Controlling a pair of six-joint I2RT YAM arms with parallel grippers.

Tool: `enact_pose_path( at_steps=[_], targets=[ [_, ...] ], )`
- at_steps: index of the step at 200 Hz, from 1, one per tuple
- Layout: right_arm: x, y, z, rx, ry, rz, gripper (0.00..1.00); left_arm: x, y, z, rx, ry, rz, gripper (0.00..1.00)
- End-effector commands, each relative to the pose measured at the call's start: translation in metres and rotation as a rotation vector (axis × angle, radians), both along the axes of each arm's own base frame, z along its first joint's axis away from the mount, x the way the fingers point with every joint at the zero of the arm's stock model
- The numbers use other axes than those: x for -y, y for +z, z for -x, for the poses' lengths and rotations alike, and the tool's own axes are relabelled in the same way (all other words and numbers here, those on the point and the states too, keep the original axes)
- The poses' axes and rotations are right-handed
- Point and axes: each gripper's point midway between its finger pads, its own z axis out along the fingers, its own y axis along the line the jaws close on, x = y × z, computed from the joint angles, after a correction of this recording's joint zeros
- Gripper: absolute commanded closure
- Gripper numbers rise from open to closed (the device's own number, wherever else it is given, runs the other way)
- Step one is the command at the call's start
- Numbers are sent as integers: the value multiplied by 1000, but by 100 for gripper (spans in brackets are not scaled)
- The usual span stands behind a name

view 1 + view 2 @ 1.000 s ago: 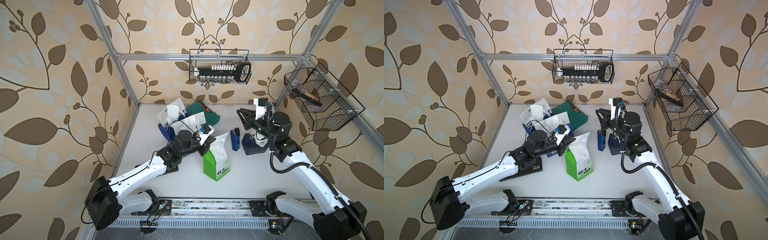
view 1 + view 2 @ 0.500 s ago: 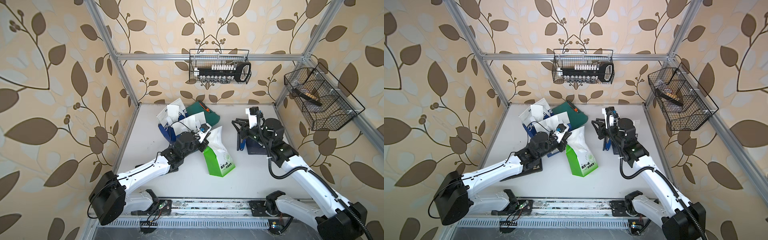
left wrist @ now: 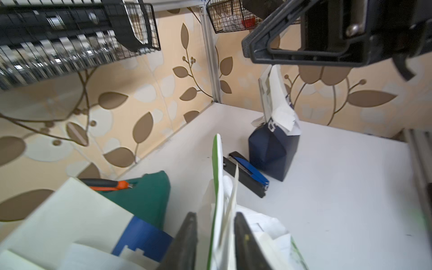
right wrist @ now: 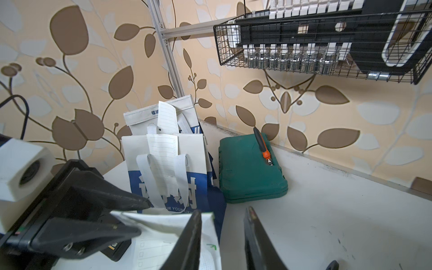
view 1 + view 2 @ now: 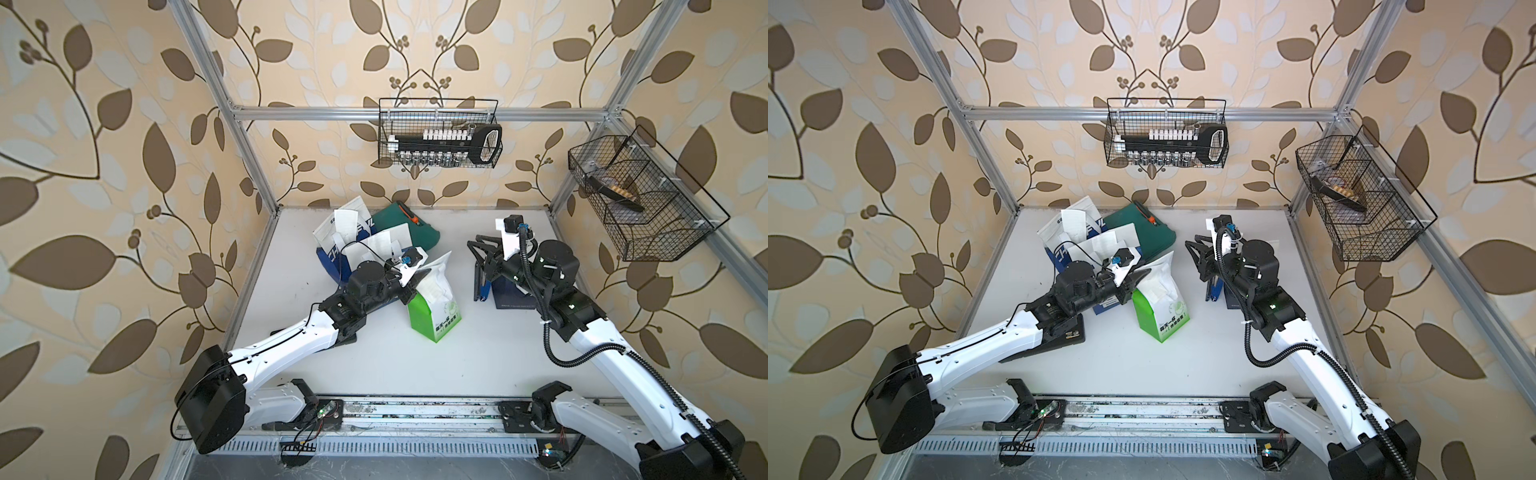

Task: Staple the receipts to the bags
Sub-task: Place the takeout bag at the center of the board, then reset both arms

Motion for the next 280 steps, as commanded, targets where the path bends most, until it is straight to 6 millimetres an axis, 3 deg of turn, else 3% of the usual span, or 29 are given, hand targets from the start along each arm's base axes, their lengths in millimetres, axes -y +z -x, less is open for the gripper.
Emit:
enact_pose_path(
  at_steps=[1,35,67,81,85,87,89,109,121,143,159,167,187,228,251,260,280],
  targets=[
    [6,10,4,67,-30,10,65,6,29,26,-59,-107,95,1],
    [22,20,8,147,-102,47,53,0,37,44,-176,-124,150,1],
    [48,39,15,272,-234,73,41,-29,68,48,-114,-22,211,1],
    [69,51,20,346,-344,72,26,-61,84,37,-63,152,254,1],
    [76,54,22,366,-380,84,17,-73,87,32,-54,220,266,1],
    [80,56,22,373,-399,90,5,-78,89,30,-51,252,272,1],
    [83,57,23,382,-419,94,1,-86,90,28,-48,293,279,1],
    [120,65,27,415,-625,157,0,-162,92,10,-21,710,289,1],
    [161,62,33,385,-861,127,0,-205,84,5,-6,952,212,1],
    [227,21,50,246,-1224,133,0,-262,46,-8,-124,1220,22,1],
    [255,-34,48,58,-1318,140,0,-298,6,-21,-309,1331,26,1],
    [260,-63,43,-16,-1320,124,0,-315,-10,-26,-356,1387,52,1],
    [259,-125,25,-100,-1304,150,0,-339,-41,-34,-323,1489,20,1],
    [262,-218,-6,-288,-1343,325,0,-363,-97,-34,-366,1607,-61,1],
    [245,-224,-49,-275,-1200,433,0,-359,-125,-44,-356,1562,-133,1],
    [241,-234,-57,-357,-1155,479,1,-361,-132,-46,-354,1578,-146,1],
    [221,-241,-71,-346,-1003,527,1,-357,-140,-54,-346,1554,-146,1]
  ],
)
